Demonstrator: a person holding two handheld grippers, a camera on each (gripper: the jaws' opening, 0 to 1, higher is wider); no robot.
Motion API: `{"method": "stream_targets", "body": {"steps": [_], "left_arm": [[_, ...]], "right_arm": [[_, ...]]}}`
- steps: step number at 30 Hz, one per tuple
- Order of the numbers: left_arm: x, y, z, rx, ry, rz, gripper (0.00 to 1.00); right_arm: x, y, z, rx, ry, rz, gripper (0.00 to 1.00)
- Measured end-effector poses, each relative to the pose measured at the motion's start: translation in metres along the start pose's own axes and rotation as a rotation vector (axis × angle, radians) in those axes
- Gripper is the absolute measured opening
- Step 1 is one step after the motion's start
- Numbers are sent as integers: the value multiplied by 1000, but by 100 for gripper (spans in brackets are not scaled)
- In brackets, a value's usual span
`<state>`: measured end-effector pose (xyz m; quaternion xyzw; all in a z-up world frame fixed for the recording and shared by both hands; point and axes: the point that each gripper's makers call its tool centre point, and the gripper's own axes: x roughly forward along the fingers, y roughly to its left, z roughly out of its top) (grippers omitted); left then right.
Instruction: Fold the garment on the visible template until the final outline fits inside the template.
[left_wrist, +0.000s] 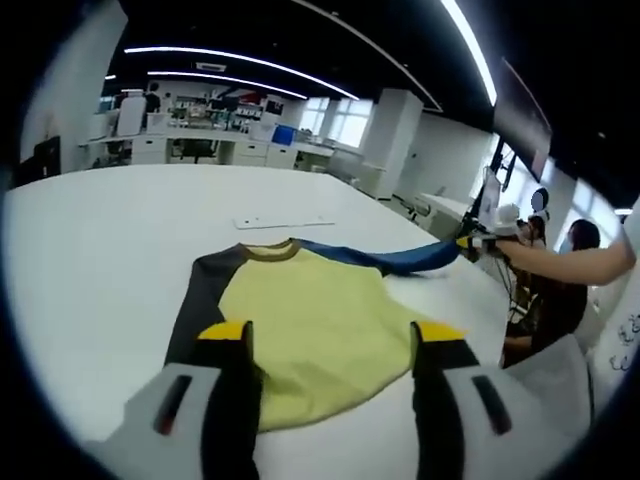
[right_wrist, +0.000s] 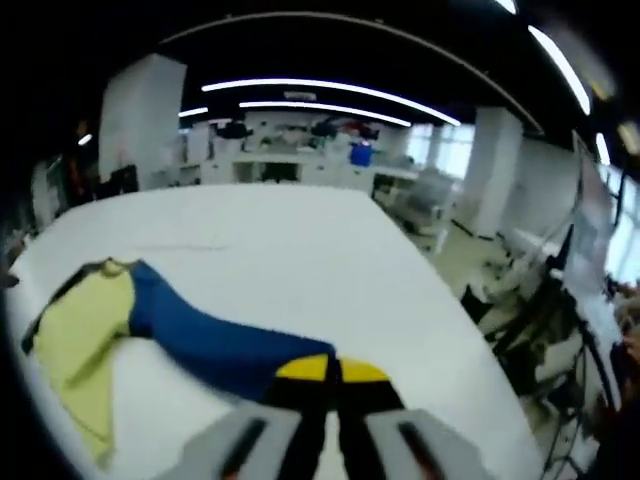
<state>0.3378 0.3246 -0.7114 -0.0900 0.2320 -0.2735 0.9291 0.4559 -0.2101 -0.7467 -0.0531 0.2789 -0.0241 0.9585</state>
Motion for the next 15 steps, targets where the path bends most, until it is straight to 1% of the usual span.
{"method": "stream_targets", "body": {"steps": [2,5,6,8,10,12,14,15], "left_arm": [[1,-1,-2,-6,3,1,60],[4,-1,-4,-9,11,0,60],[4,-1,-5,-10,13,0,60],[5,0,-6,-14,15,2,60],[5,2,-6,-20,14,7,60],[6,4,-8,-25,16,10,60],[6,6,-10,-30,22,19,60],[6,7,-11,-33,22,21,60]], "right_arm": [[6,-5,0,28,13,-3,0],[15,-13,-1,4,38,-22,0],[19,-16,1,11,40,-23,0],[20,-17,3,34,43,-23,0],[23,-17,2,34,59,-26,0],[32,-21,2,35,68,-25,0],[47,-28,1,59,84,-19,0],[49,-29,0,68,90,-20,0]]}}
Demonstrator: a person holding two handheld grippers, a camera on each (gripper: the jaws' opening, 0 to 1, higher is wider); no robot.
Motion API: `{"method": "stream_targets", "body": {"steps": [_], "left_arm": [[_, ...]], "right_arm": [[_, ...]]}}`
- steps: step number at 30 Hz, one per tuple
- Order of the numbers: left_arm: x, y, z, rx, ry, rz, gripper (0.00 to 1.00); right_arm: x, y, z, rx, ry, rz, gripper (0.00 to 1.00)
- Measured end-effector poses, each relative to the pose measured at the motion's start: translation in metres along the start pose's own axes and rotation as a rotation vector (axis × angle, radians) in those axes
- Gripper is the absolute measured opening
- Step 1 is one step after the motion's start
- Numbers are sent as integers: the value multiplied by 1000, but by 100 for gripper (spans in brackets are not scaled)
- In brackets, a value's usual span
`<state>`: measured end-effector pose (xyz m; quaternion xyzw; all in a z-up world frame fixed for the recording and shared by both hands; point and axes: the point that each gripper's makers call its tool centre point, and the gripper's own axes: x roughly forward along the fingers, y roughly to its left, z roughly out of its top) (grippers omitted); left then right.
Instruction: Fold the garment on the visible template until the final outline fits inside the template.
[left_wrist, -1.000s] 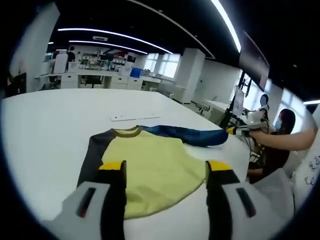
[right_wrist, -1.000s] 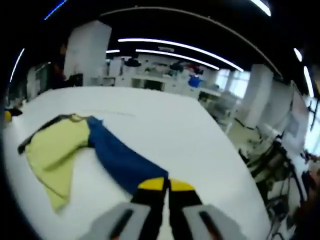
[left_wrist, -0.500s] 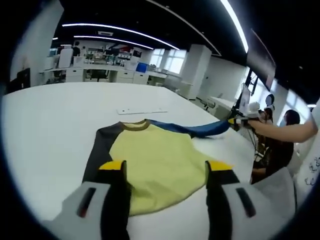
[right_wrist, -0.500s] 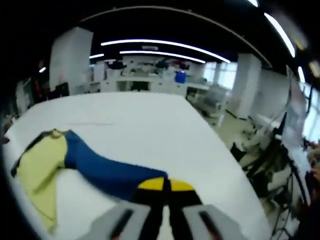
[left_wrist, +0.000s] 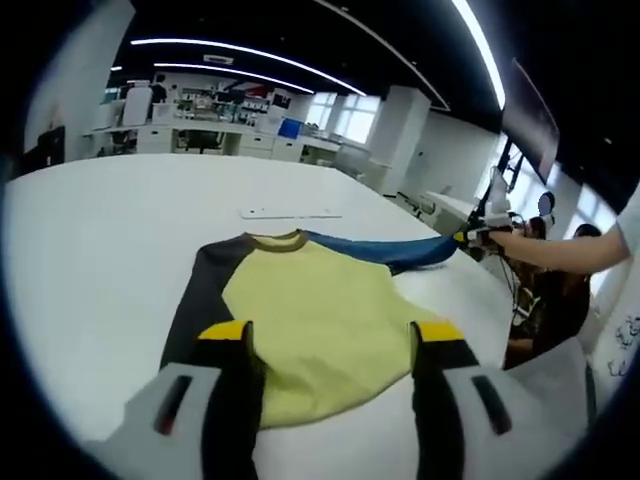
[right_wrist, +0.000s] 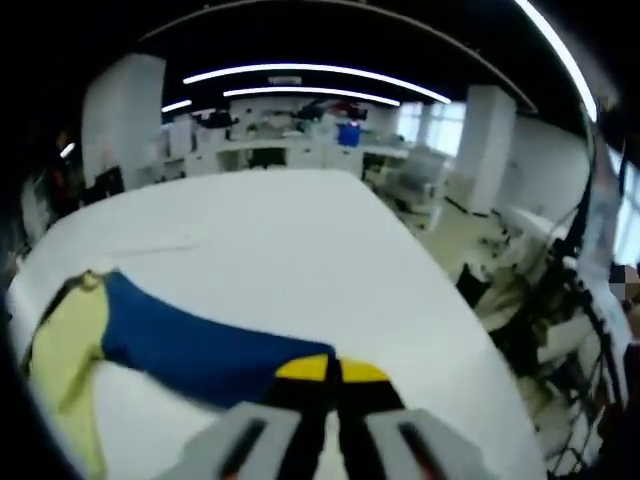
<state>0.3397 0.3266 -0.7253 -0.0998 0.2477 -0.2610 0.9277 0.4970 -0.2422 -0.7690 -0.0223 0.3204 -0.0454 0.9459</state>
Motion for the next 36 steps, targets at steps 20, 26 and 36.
{"method": "stream_targets", "body": {"steps": [20,26,36], "left_arm": [[18,2,-9,-41,22,-4,61],[19,-1,-10,-42,23,-12,61],[21,-1,-14,-40,35,-13,60]], "right_arm": [[-7,23,-24,34,1,67,27],[-7,16,-47,65,22,83,36],[1,20,-71,139,47,179,38]]}}
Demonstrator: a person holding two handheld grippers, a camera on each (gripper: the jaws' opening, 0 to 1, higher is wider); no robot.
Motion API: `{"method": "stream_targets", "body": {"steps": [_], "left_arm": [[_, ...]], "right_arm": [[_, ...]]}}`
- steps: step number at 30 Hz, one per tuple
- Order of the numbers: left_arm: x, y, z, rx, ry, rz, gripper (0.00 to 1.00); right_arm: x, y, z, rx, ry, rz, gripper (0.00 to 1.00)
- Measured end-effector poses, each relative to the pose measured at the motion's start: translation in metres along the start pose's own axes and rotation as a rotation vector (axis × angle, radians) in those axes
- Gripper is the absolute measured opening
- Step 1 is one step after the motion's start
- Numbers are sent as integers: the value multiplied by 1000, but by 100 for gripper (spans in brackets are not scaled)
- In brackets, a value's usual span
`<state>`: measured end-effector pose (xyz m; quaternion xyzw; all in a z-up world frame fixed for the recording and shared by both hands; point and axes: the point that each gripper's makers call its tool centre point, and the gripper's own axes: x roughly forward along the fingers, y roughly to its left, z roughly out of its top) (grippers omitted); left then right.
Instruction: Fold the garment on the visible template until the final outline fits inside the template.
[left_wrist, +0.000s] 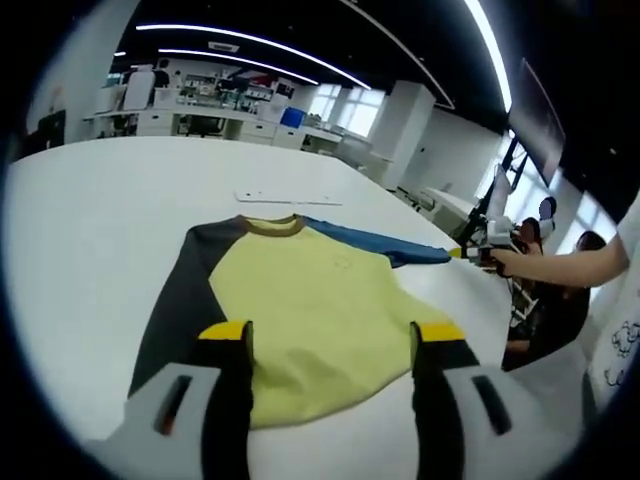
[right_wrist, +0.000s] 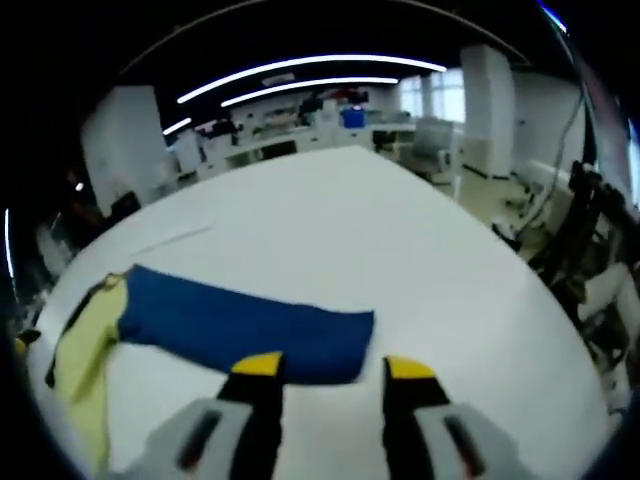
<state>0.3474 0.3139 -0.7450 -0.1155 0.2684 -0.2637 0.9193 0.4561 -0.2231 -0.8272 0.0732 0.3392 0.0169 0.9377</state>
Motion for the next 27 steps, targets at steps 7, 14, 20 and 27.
{"method": "stream_targets", "body": {"steps": [7,14,20,27], "left_arm": [[0,-2,-1,-4,-2,1,60],[0,-4,-5,-17,-5,5,60],[2,-10,-9,-25,-3,-5,60],[3,-10,-8,-32,-9,-13,60]], "right_arm": [[9,6,-3,-20,10,43,39],[6,16,3,-23,-14,76,37],[0,18,10,-37,-40,85,25],[-4,21,8,-62,-29,83,0]]}}
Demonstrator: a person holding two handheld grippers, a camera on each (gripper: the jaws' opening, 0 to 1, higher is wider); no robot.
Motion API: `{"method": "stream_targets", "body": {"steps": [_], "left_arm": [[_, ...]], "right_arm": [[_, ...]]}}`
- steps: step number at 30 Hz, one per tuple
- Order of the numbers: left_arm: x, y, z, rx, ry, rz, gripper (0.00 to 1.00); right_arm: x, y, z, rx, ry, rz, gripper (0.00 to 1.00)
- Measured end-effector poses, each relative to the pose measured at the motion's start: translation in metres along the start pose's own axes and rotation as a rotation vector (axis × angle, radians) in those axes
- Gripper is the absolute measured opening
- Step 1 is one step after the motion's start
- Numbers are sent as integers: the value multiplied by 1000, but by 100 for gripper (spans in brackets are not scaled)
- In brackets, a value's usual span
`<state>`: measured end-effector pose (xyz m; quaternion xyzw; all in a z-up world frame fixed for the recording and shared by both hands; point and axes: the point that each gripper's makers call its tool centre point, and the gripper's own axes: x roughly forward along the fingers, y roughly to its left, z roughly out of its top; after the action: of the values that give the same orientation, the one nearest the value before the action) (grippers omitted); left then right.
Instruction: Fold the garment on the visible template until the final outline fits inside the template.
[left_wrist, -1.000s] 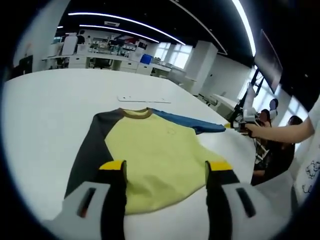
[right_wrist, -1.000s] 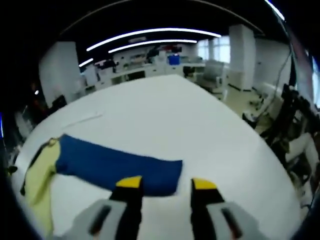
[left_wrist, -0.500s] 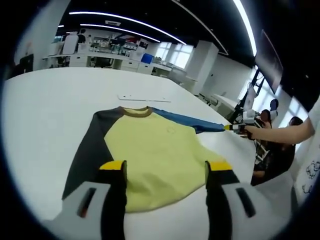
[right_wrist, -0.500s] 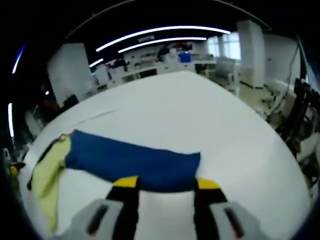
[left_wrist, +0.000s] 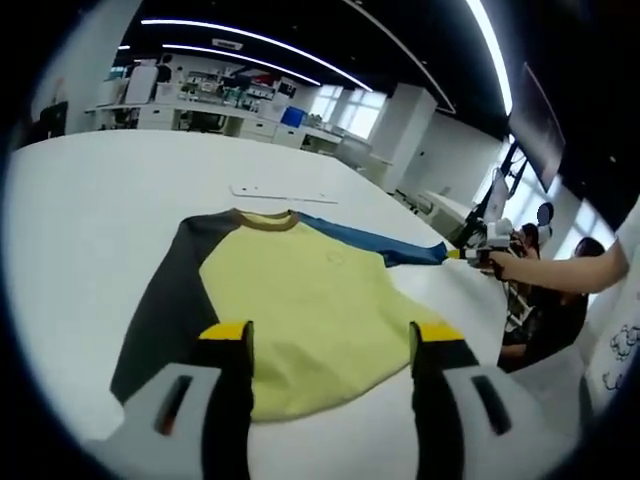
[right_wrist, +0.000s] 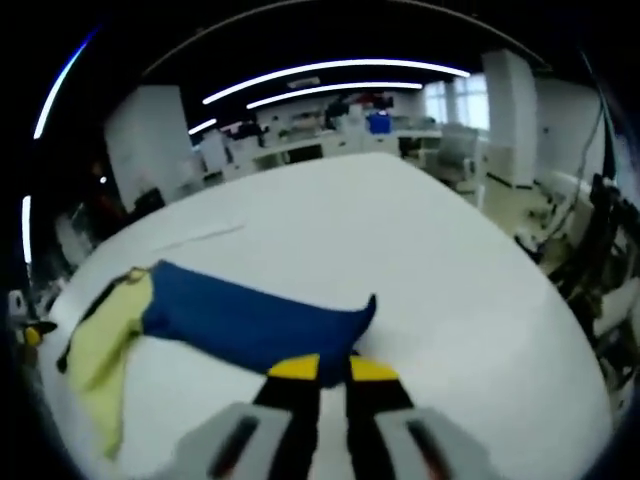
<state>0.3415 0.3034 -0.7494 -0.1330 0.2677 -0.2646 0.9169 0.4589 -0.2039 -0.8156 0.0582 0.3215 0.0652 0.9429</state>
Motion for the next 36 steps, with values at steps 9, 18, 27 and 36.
{"method": "stream_targets", "body": {"steps": [9,18,27,36], "left_arm": [[0,-1,0,0,-5,-3,60],[1,-2,-1,-2,-7,-6,60],[-1,-2,-3,-8,-3,-7,59],[-1,1,-3,-13,-5,0,59]], "right_arm": [[-16,-2,21,170,-74,0,0],[-27,-25,38,303,-126,-21,0],[-24,-36,16,314,-31,-89,0],[-12,-34,7,299,-2,-88,0]]}}
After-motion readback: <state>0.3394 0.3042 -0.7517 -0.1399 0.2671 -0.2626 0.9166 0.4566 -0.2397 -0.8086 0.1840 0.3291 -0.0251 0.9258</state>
